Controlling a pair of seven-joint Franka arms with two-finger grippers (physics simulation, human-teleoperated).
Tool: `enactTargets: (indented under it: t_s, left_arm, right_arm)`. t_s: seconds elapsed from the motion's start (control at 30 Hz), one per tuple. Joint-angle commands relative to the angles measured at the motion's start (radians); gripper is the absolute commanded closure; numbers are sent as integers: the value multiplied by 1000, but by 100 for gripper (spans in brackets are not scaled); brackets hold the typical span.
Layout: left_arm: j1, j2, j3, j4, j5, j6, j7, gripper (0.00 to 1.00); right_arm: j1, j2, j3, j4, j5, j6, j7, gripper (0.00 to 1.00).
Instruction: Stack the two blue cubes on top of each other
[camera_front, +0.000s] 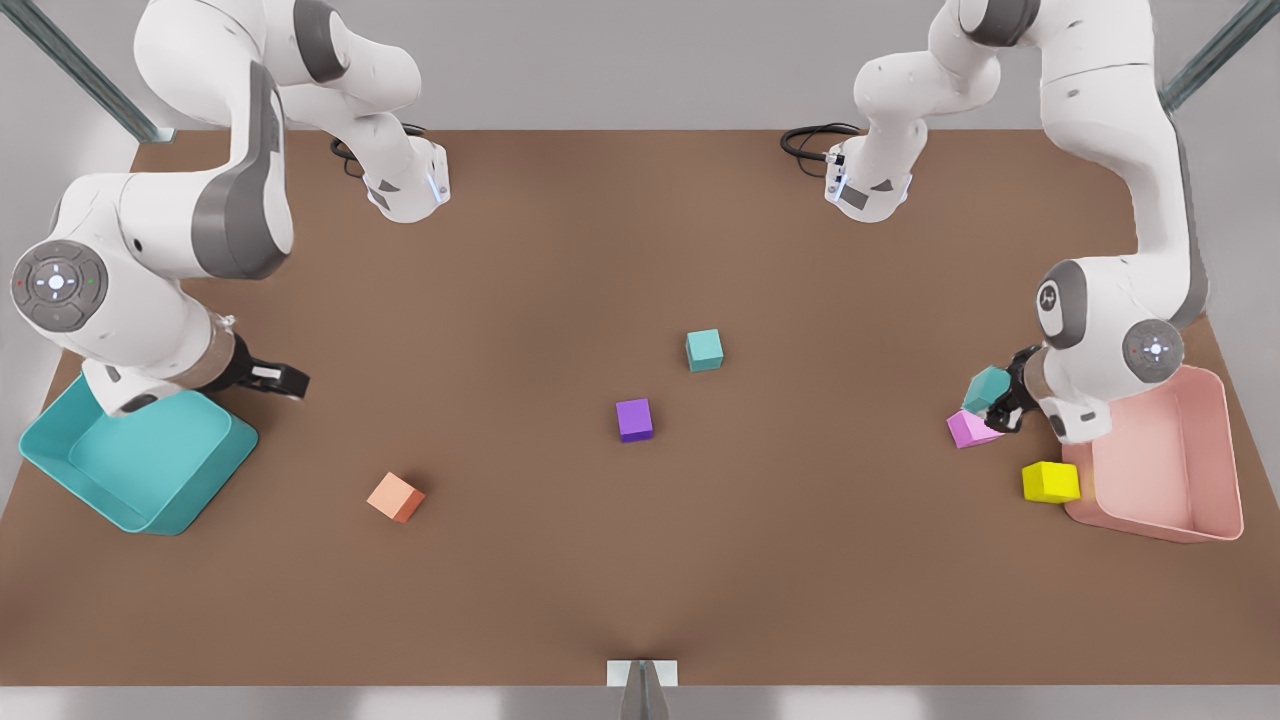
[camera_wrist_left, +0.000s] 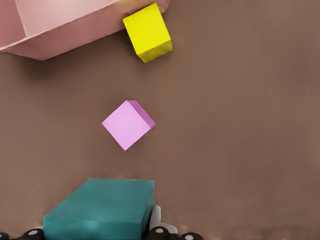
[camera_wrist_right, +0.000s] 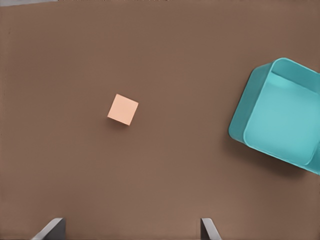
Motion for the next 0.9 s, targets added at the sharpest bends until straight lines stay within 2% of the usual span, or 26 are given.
enactTargets:
  t_s: [0.0,0.03,0.1,0.17,0.2,0.23,0.27,0.33,0.7,0.87]
  left_arm:
    - [-133,52,-60,124,-29,-204,-298,41]
    - [-245,147,-60,235,-27,-218,-370,42]
    - [-437,230,-62,271,-26,-212,-374,42]
    - [-551,273,-86,266,-24,-160,-358,42]
    - [-555,270,-120,219,-14,-109,-357,42]
    - [-543,214,-149,107,14,-23,-357,42]
    - [-543,166,-168,-4,16,96,-358,42]
    - [-541,141,-183,-90,19,215,-361,41]
    - [-523,168,-208,-122,20,333,-357,41]
    - [-492,163,-217,-165,19,310,-357,41]
  right_arm:
    - [1,-14,2,3,-1,-4,-235,0]
    - [1,-14,4,3,-1,-3,-235,0]
    - [-1,-13,2,2,-3,5,-235,0]
    - [8,-16,5,3,-7,33,-227,0]
    - [21,-26,7,3,-6,31,-221,0]
    - [42,-51,5,0,-6,25,-218,0]
    - [41,-135,8,-72,-6,37,-218,0]
    - [36,-250,19,-205,-23,71,-218,0]
    - [15,-290,30,-317,-24,137,-224,0]
    - [15,-290,30,-339,-23,151,-224,0]
